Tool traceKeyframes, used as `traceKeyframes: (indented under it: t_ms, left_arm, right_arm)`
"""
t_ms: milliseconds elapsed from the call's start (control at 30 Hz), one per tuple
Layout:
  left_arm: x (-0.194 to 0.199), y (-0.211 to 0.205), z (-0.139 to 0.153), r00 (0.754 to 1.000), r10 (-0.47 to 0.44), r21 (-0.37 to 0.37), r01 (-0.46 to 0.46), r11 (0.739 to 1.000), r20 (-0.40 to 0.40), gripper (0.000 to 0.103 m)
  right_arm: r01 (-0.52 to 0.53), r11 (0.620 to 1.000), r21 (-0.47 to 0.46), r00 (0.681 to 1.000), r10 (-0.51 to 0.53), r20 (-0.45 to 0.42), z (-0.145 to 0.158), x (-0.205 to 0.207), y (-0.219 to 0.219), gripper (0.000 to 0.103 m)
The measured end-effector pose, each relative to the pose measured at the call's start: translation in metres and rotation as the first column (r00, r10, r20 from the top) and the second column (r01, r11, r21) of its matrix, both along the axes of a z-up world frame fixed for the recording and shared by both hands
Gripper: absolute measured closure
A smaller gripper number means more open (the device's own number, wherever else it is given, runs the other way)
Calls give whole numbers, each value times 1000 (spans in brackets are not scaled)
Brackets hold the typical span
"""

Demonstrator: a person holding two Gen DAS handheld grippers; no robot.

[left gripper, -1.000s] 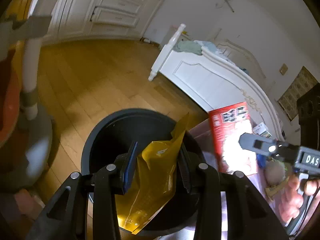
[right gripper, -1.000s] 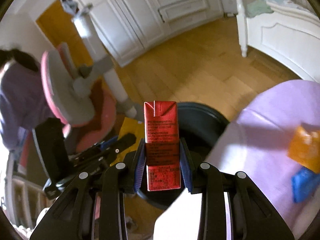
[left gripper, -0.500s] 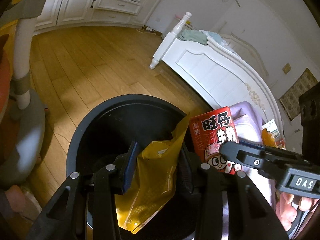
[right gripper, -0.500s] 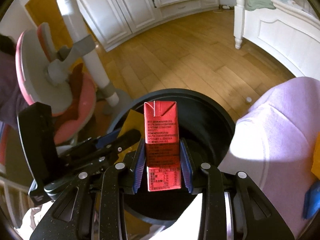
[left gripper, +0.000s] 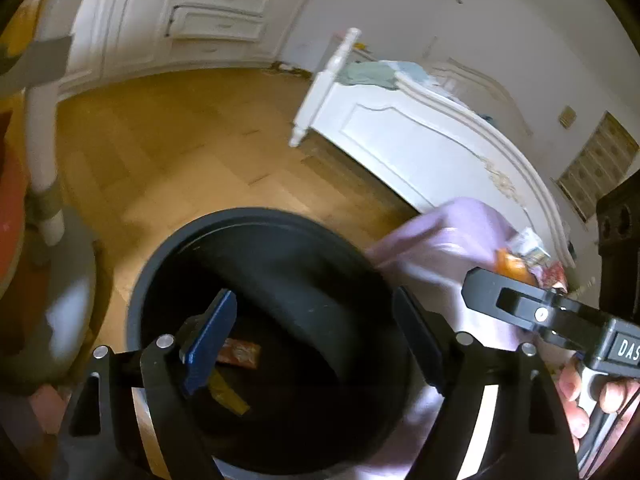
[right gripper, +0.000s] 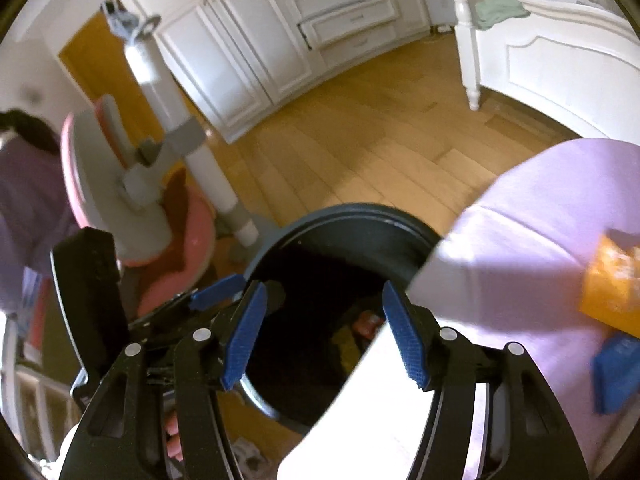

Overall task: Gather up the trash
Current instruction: 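Carry both items to the black bin and open both tools to drop them, then grasp the orange wrapper with the left tool while the right tool grasps another red carton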

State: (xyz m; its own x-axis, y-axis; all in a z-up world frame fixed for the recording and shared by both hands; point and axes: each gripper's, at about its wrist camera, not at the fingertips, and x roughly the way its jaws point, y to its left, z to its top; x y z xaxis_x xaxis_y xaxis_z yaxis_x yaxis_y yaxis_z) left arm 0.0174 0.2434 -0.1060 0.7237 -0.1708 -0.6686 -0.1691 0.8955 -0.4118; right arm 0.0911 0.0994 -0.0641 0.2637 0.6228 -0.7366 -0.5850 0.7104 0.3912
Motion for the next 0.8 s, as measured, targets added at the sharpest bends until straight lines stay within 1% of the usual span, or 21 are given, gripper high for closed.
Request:
traceKeyframes:
  t_ms: [33,67,133,167,233,267,300,367,400,467,500,633,667,733,800]
  left_arm:
    - [1,-7,5,1000,-17,4,17,1000,7,22]
    - [3,-15,11,999,-37,10,37,999,14,22]
    - [10,-38,27,995,-94,28,93,995,35,16]
    - [12,-48,33,992,-119,35,117,993,46,11]
    - [20,-74,47,981,-178,60,174,983,74,10]
    - [25,-85,51,976,-203,71,198,978,79,10]
    - [31,-97,55,970,-230,78,224,971,80,10]
    - [42,-117,59,960,-268,90,261,961,77,10]
    - [50,-129,60,955,-287,101,280,955,69,10]
    - [62,-146,60,948,-313,120,305,945,52,10]
    - [70,-156,58,945,-326,127,319,939,38,10]
    - [90,-177,48,937,-349,142,346,927,-6,10]
    - [96,-182,45,935,-354,147,353,924,-24,10]
    - [102,-188,40,933,-357,155,360,920,-44,10]
    - [109,-194,36,932,-355,162,362,918,-68,10]
  right_arm:
    - [14,1000,23,1000,-14,7,6,0,-13,39]
    - [29,999,42,1000,-29,12,10,0,-23,33]
    - [58,994,87,998,-60,22,21,2,-50,31]
    - [74,992,102,997,-78,28,26,3,-63,31]
    - [117,985,130,991,-124,51,39,6,-94,31]
    - [138,980,140,987,-148,62,45,7,-109,29]
    - [163,975,150,981,-176,76,50,9,-125,25]
    - [240,957,163,960,-258,107,62,14,-165,22]
    - [289,944,160,944,-309,118,67,20,-187,22]
    - [365,919,148,915,-383,122,70,30,-221,19]
    - [422,896,141,891,-438,116,71,38,-245,18]
    - [571,816,87,815,-577,62,59,65,-308,18]
    - [590,804,71,802,-594,63,56,70,-317,18]
    - [627,779,11,776,-626,74,48,82,-335,18]
    - [644,764,-35,764,-641,78,41,92,-344,18]
